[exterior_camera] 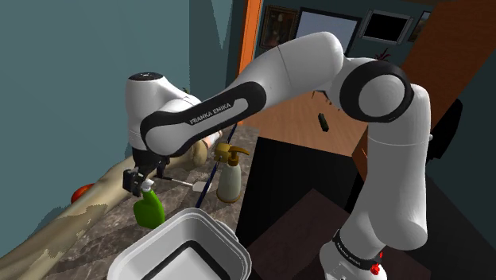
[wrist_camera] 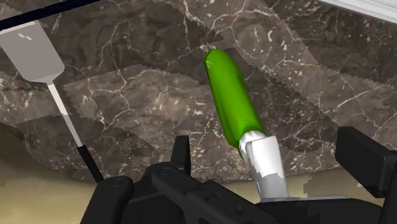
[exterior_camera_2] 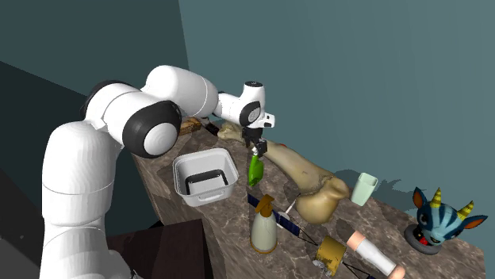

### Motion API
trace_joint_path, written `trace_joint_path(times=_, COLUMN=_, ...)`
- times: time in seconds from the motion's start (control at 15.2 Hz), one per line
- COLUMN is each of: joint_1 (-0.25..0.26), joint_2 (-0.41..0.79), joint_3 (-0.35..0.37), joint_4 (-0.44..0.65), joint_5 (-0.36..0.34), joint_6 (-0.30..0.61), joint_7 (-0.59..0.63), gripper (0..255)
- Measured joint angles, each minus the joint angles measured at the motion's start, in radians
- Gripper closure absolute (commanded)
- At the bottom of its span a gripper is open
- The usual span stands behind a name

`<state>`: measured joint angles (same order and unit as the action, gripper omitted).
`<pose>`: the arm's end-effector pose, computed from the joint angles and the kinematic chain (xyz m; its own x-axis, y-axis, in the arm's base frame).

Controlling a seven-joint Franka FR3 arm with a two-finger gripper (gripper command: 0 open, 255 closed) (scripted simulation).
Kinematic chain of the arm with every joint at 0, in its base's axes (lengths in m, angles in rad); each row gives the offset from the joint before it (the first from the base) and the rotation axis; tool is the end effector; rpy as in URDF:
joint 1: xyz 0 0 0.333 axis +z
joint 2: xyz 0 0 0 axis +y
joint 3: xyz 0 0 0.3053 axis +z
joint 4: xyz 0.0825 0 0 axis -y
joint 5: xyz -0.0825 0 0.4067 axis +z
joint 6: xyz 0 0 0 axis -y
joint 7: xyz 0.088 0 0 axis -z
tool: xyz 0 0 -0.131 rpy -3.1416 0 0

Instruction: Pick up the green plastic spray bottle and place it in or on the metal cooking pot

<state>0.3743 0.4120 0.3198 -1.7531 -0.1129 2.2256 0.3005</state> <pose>0.5331 0.4182 0.3074 0.9081 0.4127 0.0709 0.4166 -0.9074 -0.0548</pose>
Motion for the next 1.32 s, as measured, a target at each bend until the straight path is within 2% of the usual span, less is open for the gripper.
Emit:
trace_joint_path(times=0.4, joint_1=0.001, joint_2=0.006, joint_3=-0.001, joint_4=-0.002, joint_5=-0.002, joint_6=0.008, joint_7=0.002, gripper=0)
trace_joint_path(times=0.46, joint_1=0.001, joint_2=0.006, joint_3=-0.001, joint_4=-0.002, joint_5=-0.002, joint_6=0.008, joint_7=0.002, gripper=255)
trace_joint_path(times=1.32, joint_1=-0.001, joint_2=-0.008, joint_3=0.002, joint_4=0.007, joint_5=0.003, joint_6=-0.014, joint_7=-0.002, gripper=255)
